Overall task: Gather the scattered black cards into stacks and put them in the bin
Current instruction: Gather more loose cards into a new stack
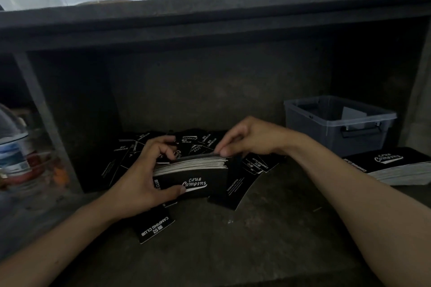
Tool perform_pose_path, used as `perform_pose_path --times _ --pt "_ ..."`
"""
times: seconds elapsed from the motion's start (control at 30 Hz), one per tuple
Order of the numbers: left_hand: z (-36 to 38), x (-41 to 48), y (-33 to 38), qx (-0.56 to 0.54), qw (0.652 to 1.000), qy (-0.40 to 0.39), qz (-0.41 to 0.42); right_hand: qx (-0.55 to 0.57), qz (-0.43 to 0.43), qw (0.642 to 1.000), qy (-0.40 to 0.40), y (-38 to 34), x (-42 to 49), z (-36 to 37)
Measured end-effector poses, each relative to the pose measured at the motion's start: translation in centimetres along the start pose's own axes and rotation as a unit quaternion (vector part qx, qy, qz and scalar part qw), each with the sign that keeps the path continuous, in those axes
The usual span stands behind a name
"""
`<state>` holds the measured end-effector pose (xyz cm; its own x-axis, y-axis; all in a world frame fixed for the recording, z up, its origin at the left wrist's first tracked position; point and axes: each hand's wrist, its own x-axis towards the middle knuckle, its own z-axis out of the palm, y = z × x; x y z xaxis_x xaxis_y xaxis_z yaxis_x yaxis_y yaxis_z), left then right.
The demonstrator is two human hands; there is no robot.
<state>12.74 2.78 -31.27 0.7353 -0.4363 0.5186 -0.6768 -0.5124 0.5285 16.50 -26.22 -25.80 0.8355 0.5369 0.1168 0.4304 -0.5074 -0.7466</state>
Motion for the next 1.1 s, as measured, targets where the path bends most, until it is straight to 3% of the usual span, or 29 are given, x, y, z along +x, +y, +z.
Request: perform_pose_path --times 0.07,0.13,0.17,0.23,0.3,0.37,0.5,0.63,0.67,0.7,0.77,0.8,0.87,0.93,1.0,1.07,1.1 --pt "0.1 0.0 -0.1 -0.045 0.999 -0.007 -0.014 0.073 0.012 0.995 -0.068 -0.3 0.3 1.0" --pt "0.1 -0.1 0.1 -0.065 0.998 -0.011 -0.019 0.126 0.040 0.991 0.018 -0.2 0.7 0.6" --pt "0.2 -0.1 0.2 -0.054 0.998 -0.010 -0.013 0.091 0.064 0.988 0.108 0.1 0.8 0.0" --pt "0.3 -0.1 0.3 -0.031 0.999 -0.016 0.009 -0.142 0.144 0.947 0.249 1.4 0.6 -1.7" --pt "0.3 0.0 0.4 -0.019 0.999 -0.029 0.026 -0.312 0.257 0.889 0.215 2.6 0.1 -2.3" --pt "0.2 0.0 0.4 -0.014 0.999 -0.030 0.027 -0.317 0.323 0.880 0.143 3.3 0.0 -1.8" --pt "0.2 0.0 0.2 0.007 0.999 -0.021 0.035 -0.313 0.296 0.881 0.194 3.1 0.5 -1.4" --pt "0.0 0.1 0.0 0.030 0.999 -0.024 0.039 -0.364 0.263 0.823 0.349 2.3 0.2 -2.0" --pt "0.0 0.0 -0.1 0.031 0.999 -0.023 0.033 -0.349 0.231 0.829 0.372 1.9 0.0 -2.0" --pt "0.0 0.0 -0.2 0.030 0.999 -0.021 0.028 -0.303 0.187 0.860 0.365 1.5 -0.2 -2.2" --pt "0.0 0.1 -0.3 0.028 0.999 -0.017 0.020 -0.150 0.072 0.962 0.215 0.4 -0.5 -1.6" --pt "0.0 0.1 -0.3 0.026 0.999 -0.016 0.015 -0.072 0.042 0.991 0.105 -0.3 -0.6 -0.7" --pt "0.0 0.0 -0.2 -0.004 1.000 -0.019 0.005 0.043 0.038 0.997 -0.049 -1.0 -0.6 0.8" --pt "0.1 -0.1 -0.1 -0.052 0.998 -0.031 -0.009 0.109 0.052 0.990 -0.068 -1.1 -0.4 0.5" --pt "0.1 -0.2 0.1 -0.054 0.998 -0.037 -0.004 0.079 0.071 0.994 0.012 -0.5 -0.5 -0.8" --pt "0.1 -0.2 0.2 -0.022 0.999 -0.036 0.019 -0.116 0.118 0.982 0.085 0.7 -0.9 -2.7" --pt "0.1 -0.2 0.3 -0.011 0.999 -0.036 0.029 -0.227 0.167 0.957 0.069 1.3 -1.1 -3.3"
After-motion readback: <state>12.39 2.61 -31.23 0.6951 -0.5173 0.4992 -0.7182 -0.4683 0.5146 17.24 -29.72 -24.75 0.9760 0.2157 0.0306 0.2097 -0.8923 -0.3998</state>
